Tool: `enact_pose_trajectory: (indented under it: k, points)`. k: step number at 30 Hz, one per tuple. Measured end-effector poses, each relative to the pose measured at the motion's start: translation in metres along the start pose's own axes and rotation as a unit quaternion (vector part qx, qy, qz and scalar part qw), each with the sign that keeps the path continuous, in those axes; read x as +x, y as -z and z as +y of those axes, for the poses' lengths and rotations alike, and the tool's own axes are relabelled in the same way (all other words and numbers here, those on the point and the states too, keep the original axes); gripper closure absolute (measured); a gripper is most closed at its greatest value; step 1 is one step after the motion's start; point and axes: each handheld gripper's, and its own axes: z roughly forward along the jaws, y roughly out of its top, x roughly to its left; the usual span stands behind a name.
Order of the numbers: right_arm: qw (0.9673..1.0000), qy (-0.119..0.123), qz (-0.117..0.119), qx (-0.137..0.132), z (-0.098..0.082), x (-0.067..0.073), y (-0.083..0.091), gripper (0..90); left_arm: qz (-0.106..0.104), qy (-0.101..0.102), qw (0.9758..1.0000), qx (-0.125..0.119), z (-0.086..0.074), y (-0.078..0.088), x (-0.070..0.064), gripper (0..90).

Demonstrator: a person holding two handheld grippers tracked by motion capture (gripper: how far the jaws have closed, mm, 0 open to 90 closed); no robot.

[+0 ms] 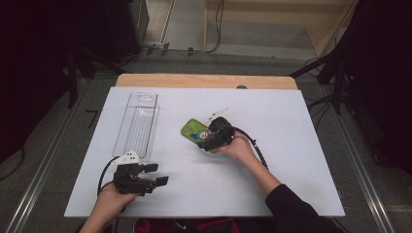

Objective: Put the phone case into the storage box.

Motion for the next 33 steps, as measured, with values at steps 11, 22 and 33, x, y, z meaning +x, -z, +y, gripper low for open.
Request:
enact_pose_trajectory:
  k: [11,22,33]
  points:
    - [0.9986,0.033,-0.041,0.005,-0.0023,0.0069,-0.0008,12.3,0.0,0.0,1.0,0.001,0.0001,0.0,-0.0002,27.7]
    - [0.9985,0.034,-0.042,-0.001,-0.0035,0.0068,-0.0004,14.3,0.0,0.002,1.0,0.001,0.0004,0.0001,-0.0005,27.7]
    - [0.9996,0.013,-0.024,-0.01,-0.0024,0.0023,0.0017,14.6,0.0,0.002,1.0,0.001,0.0003,0.0003,-0.0004,27.7]
